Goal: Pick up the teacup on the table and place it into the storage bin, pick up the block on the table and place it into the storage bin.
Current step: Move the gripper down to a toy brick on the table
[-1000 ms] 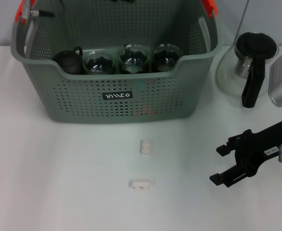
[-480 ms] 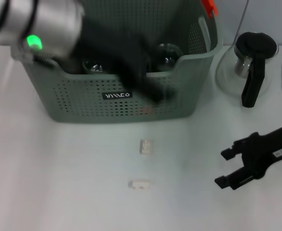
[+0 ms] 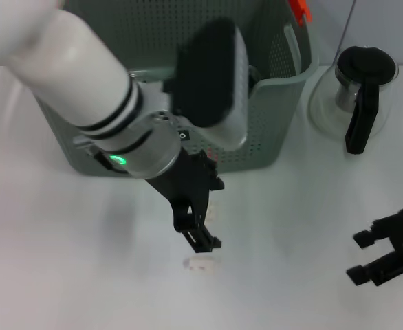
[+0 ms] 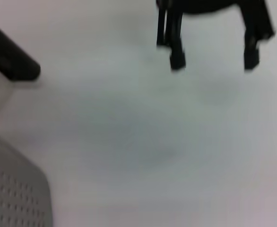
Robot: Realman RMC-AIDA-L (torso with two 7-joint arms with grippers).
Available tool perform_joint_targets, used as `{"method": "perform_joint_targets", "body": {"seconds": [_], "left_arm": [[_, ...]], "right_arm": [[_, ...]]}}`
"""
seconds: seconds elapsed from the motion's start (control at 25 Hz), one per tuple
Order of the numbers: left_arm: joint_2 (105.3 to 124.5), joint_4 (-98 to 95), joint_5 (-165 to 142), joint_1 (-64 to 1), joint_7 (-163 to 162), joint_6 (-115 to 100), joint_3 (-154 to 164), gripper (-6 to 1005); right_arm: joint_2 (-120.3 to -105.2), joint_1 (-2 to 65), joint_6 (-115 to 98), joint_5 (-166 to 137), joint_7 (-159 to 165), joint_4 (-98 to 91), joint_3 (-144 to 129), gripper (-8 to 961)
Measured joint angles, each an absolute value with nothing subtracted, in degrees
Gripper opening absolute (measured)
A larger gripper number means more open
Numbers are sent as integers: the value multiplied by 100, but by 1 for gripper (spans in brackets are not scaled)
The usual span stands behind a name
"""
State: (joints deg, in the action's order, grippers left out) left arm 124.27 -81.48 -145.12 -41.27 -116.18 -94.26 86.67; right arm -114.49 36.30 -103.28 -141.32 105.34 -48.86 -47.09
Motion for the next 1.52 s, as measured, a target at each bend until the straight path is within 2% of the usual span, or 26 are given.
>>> {"method": "perform_joint_targets", "body": {"seconds": [0.12, 0.64, 1.32, 1.52], "left_arm": [[12428, -7800, -14641, -4331, -11630, -9258, 8807, 936], [12441, -6184, -14796, -5261, -11668, -8217, 9022, 935], [12454, -5057, -15002, -5414, -11672, -6752, 9646, 933], [12454, -4853, -15003, -5431, -11672, -6561, 9689, 888]], "right_arm": [[-11366, 3582, -10334, -14137, 10501, -4743, -4562, 945], [-11342, 3392, -10292, -14142, 10310, -4693, -4535, 945], [-11400, 3421, -10139, -14151, 10293, -4682, -4579, 945], [-11414, 3410, -10084, -14151, 10292, -4683, -4579, 945]]}}
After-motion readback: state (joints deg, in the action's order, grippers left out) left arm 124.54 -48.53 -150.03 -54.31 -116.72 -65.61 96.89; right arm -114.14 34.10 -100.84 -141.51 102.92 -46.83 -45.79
